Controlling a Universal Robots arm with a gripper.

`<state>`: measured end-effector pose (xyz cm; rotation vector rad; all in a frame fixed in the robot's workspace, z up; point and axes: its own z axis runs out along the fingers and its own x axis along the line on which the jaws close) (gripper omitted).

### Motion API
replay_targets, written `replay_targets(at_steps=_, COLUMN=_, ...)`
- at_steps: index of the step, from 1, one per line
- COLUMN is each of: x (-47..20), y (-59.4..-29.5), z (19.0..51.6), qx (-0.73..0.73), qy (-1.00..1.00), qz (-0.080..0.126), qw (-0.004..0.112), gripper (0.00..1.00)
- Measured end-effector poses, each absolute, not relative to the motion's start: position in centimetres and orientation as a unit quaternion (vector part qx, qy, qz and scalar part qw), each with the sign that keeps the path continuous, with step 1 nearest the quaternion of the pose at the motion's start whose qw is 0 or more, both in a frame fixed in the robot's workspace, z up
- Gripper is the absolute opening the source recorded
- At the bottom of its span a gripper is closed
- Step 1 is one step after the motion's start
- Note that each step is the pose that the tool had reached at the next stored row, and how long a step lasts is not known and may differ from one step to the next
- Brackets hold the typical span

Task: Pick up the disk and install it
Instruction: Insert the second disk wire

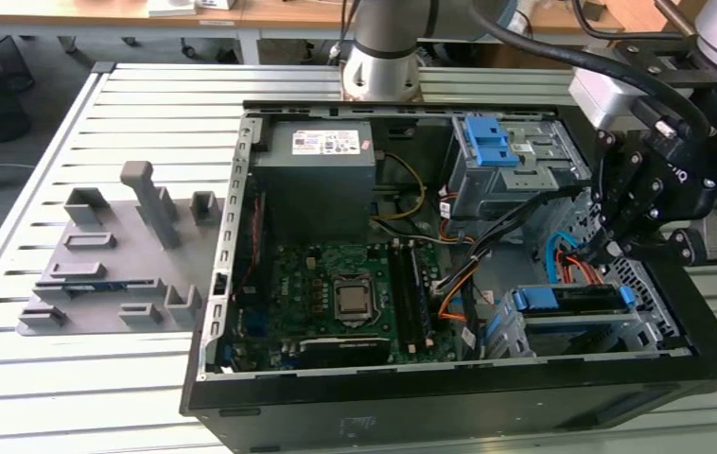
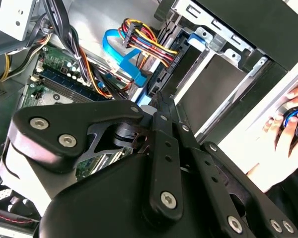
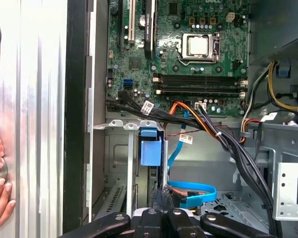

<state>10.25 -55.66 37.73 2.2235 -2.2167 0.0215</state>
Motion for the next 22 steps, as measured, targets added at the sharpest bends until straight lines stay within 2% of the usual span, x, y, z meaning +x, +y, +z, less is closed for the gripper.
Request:
replay_targets(at_steps=14, x=10.4, y=-55.36, z=37.83, qx=0.708, qy=-0.706, qz=0.006, qw=0.005, gripper=0.11)
replay_targets(at_steps=15, x=10.41, y=-55.34, z=37.81, qx=0.708, qy=-0.706, qz=0.006, qw=0.005, gripper=0.18)
replay_targets(at_steps=22, x=10.59, y=-55.19, z=37.62, qx=0.708, qy=-0.706, qz=0.003, qw=0.006, gripper=0.18)
